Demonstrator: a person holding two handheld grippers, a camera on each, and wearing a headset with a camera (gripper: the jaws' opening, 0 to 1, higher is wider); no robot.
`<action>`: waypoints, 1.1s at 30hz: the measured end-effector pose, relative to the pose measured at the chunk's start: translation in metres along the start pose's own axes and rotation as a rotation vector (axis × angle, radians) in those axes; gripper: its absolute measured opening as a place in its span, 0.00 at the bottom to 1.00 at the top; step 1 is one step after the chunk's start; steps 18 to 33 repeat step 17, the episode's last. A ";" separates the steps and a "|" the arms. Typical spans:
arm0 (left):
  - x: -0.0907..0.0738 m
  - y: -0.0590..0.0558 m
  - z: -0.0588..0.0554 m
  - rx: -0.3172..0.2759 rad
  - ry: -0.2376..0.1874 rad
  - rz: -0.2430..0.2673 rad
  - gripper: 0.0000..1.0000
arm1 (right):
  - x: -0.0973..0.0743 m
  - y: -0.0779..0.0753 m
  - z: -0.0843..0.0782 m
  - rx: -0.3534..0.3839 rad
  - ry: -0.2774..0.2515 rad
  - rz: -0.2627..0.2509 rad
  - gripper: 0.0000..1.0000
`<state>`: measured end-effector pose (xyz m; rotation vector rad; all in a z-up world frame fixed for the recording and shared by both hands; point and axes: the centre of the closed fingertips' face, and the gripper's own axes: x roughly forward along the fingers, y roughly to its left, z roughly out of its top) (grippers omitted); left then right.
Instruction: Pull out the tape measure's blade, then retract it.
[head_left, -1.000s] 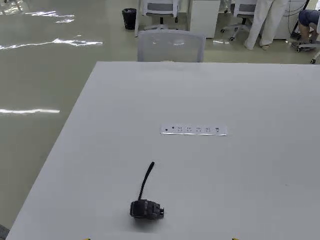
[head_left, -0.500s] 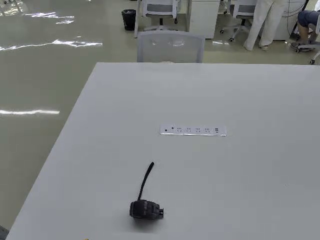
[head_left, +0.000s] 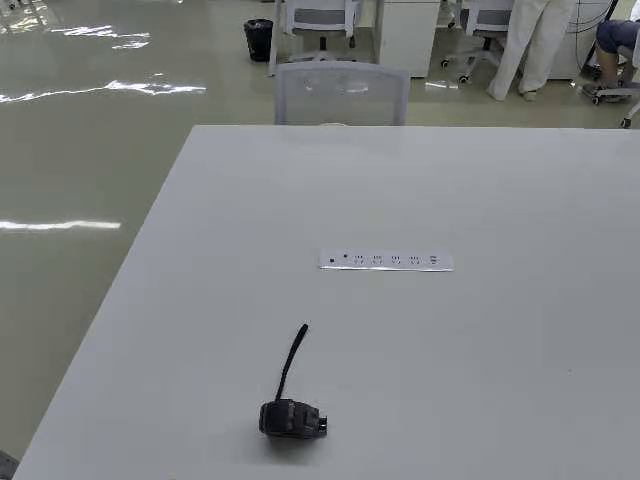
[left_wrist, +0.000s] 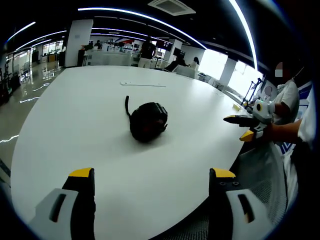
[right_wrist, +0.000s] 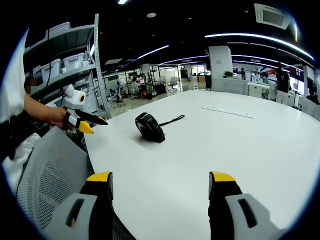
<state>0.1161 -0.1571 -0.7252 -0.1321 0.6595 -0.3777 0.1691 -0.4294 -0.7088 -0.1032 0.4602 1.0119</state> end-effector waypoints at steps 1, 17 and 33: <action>0.000 0.000 0.000 -0.001 -0.001 0.000 0.94 | 0.000 0.000 0.000 0.000 0.000 0.000 0.79; 0.001 -0.004 0.000 -0.003 -0.004 -0.008 0.94 | -0.004 -0.001 -0.004 -0.004 0.006 0.001 0.79; 0.001 -0.004 0.000 -0.003 -0.004 -0.008 0.94 | -0.004 -0.001 -0.004 -0.004 0.006 0.001 0.79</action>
